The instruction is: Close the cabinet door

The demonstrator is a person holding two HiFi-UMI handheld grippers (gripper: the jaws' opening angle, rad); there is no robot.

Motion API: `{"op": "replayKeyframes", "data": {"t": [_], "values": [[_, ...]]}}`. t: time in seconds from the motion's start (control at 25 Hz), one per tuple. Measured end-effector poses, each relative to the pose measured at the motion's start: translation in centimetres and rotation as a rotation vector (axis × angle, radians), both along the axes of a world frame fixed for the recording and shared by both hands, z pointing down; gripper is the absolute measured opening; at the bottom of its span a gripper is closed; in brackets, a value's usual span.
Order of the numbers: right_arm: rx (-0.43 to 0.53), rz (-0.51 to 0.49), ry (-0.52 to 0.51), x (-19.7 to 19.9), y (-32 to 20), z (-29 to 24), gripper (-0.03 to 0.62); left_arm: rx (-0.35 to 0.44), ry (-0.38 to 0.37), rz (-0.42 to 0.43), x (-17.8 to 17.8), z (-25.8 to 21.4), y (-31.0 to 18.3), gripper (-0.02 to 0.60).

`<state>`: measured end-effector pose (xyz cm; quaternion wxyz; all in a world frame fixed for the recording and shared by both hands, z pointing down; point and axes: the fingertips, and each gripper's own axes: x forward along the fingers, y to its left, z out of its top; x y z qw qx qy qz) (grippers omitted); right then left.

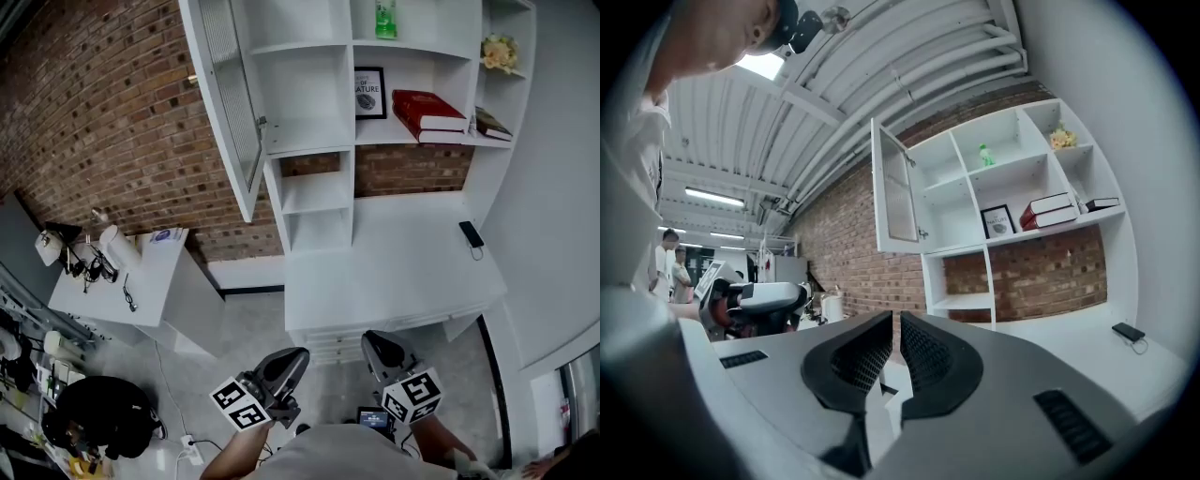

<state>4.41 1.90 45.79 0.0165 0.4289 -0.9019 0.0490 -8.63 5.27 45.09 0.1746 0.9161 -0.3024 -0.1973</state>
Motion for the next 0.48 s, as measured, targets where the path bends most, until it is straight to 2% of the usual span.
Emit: {"op": "replayKeyframes", "data": {"t": [0.2,0.4,0.48], "values": [[-0.020,-0.071,-0.046,0.3,0.2,-0.8,0.029,-0.005,-0.005,-0.012,1.2,0.1,-0.1,0.008],[0.045,-0.108,0.025,0.6,-0.1,-1.0,0.029,-0.004,-0.009,-0.031,2.3,0.4,-0.4,0.008],[0.054,-0.105,0.016,1.0,-0.3,-1.1,0.029,-0.003,-0.011,-0.038,2.7,0.4,-0.5,0.008]]}}
